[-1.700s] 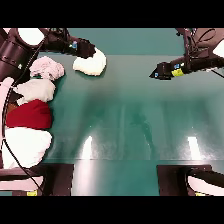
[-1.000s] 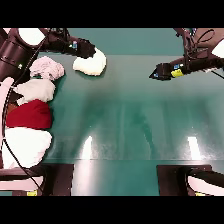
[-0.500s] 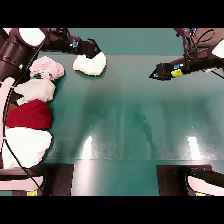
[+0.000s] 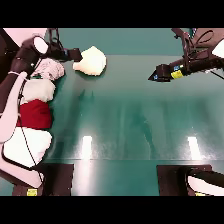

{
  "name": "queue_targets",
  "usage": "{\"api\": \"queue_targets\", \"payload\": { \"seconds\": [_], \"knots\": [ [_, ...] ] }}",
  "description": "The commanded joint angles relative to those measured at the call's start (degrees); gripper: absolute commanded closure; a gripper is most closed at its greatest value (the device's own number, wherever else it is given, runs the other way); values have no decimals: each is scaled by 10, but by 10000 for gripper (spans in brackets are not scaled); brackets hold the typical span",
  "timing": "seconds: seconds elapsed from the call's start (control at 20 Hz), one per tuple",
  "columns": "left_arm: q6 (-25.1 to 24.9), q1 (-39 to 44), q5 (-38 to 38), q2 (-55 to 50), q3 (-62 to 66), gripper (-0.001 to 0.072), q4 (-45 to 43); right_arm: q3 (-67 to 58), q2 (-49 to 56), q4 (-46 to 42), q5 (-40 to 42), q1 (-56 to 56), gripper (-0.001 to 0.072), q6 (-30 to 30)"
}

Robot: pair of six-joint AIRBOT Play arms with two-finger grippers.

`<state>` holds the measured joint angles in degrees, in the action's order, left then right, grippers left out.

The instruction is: Fold the shirts.

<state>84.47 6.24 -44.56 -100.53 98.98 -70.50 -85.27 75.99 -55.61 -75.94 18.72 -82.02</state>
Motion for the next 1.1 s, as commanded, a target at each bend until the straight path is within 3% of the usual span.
{"api": "queue_targets", "payload": {
  "seconds": [0.0,0.2,0.25,0.3,0.35,0.45,0.5,0.6,0.75,0.85,0.95,1.05],
  "knots": [
    [-16,-20,48,-86,28,98,32,0,0,1,-5,0,699,0],
    [-39,-16,54,-149,74,104,63,0,0,1,-5,0,699,0],
    [-39,-16,57,-150,74,253,67,0,0,1,-5,0,699,0],
    [-39,-16,61,-148,75,512,67,0,0,0,0,0,699,0],
    [-40,-16,56,-142,78,685,71,0,-1,-1,8,0,699,0],
    [-45,-16,0,-126,119,688,75,-2,-15,0,28,-13,699,0],
    [-73,-16,-27,-108,149,689,80,-12,-24,-1,33,-28,699,0],
    [-184,-9,-71,-49,214,689,158,-53,-43,-1,40,-68,699,0],
    [-353,-3,-152,80,223,689,404,-124,-72,0,49,-132,699,0],
    [-369,12,-239,150,223,689,457,-170,-86,-1,48,-171,699,0],
    [-362,37,-308,198,219,689,439,-196,-105,0,47,-204,699,0],
    [-347,71,-303,240,168,689,394,-206,-122,0,38,-229,699,0]
  ]
}}
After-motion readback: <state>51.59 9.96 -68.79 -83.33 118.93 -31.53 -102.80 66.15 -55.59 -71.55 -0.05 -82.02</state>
